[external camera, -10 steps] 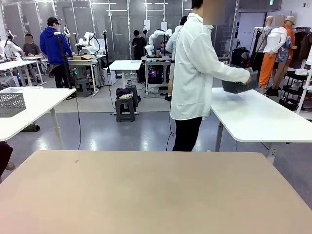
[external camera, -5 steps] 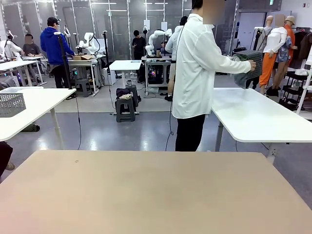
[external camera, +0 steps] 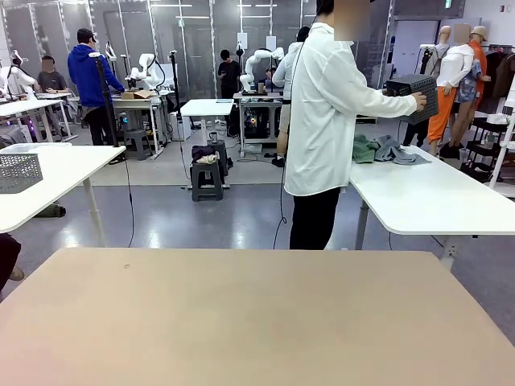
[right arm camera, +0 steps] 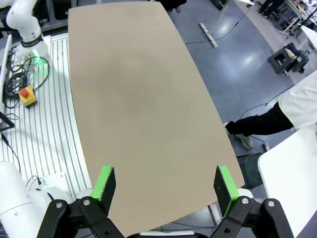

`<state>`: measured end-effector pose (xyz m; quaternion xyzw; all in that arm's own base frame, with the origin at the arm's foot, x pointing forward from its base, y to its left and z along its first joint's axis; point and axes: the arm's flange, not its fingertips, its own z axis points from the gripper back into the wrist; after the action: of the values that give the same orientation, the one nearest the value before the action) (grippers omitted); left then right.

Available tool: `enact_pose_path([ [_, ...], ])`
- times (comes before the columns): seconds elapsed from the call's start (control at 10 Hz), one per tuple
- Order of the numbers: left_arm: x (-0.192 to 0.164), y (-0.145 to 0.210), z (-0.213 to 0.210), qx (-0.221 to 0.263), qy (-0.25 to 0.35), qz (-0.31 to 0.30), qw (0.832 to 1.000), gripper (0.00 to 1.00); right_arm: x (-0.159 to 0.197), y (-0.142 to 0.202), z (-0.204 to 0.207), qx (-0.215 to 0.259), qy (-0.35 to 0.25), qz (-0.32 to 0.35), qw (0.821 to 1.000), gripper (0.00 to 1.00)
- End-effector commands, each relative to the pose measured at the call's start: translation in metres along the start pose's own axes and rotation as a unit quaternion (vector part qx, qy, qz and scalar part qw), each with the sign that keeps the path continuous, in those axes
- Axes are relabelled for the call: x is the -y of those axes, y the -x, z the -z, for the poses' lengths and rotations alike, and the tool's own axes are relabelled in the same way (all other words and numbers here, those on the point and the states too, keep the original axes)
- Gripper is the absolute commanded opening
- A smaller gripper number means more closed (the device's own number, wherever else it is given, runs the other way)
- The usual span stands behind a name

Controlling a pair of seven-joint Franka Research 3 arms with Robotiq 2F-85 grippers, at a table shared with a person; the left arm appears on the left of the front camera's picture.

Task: Fold the towels and place them in the basket.
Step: When a person lays out a Towel with hook on the table, fold it in half twice.

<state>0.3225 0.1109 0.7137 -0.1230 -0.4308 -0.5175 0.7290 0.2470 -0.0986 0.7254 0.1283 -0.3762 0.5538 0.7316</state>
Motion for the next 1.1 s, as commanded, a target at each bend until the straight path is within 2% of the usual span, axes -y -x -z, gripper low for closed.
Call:
enact_pose_path([
  [0.0,-0.0036,0.0,-0.0044,0.007,0.023,0.004,1.0,1.0,0.0016,0.0022,0.0006,0.001,-0.01,-0.009,1.0,1.0],
  [0.3,-0.0017,0.0001,-0.0017,-0.009,0.023,0.004,1.0,1.0,0.0012,0.0018,0.0062,-0.018,-0.01,-0.012,1.0,1.0],
  [0.4,0.0012,0.0026,0.0027,-0.004,0.017,-0.004,1.0,1.0,0.001,0.0014,0.0047,-0.005,-0.01,0.0,1.0,1.0],
  [1.0,0.0012,0.0026,0.0027,-0.004,0.017,-0.004,1.0,1.0,0.001,0.0014,0.0047,-0.005,-0.01,0.0,1.0,1.0],
])
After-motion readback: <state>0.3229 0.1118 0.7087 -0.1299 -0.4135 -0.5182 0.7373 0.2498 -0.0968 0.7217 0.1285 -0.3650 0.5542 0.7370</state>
